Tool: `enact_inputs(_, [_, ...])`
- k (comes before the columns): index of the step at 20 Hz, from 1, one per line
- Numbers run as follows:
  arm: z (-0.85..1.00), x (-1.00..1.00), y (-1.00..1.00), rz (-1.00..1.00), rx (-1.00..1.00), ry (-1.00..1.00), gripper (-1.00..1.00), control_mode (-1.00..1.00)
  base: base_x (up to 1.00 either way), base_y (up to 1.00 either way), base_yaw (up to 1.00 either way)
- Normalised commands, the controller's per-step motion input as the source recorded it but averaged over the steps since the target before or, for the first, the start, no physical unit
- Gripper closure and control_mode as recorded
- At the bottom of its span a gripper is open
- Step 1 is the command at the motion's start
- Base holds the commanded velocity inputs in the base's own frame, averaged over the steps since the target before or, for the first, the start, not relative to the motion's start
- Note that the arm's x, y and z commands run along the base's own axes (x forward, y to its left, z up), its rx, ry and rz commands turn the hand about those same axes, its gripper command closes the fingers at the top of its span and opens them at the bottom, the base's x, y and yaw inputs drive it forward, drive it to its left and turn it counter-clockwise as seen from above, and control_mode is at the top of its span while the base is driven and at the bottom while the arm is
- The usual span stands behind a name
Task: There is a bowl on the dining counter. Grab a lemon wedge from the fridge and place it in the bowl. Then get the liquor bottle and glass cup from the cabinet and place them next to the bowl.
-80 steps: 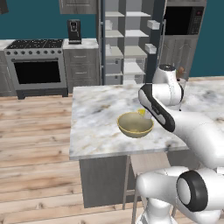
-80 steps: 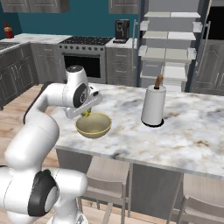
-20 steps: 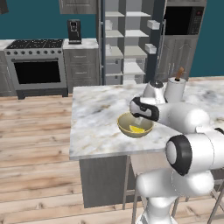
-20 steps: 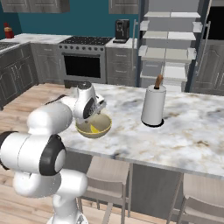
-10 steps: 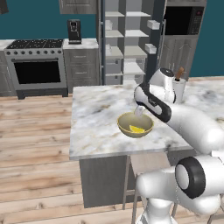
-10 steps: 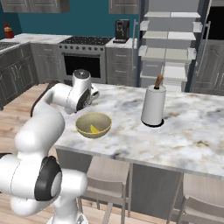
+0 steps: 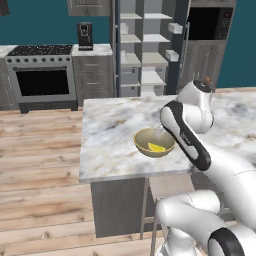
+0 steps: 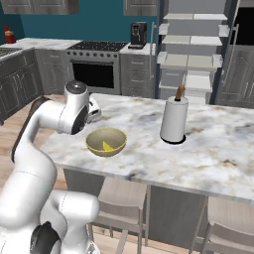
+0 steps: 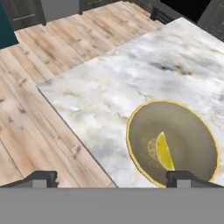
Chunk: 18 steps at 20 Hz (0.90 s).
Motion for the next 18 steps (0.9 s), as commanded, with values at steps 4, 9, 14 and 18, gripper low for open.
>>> enact_inputs(4, [0.02,-1.00,0.19,-0.23,0.10,-0.09,-1.00,-1.00,0.00,0.00,0.00])
enact_inputs(9, [0.07,-1.00,0.11,-0.25,0.09,-0.08,-1.00,-1.00,0.00,0.00,0.00])
enact_inputs(14, [0.02,-0.96,0.00,-0.25,0.01,-0.17,-1.00,-1.00,0.00,0.00,0.00])
enact_inputs(18, [0.04,-0.71,0.00,-0.22,-0.01,-0.23,-1.00,-1.00,0.00,0.00,0.00])
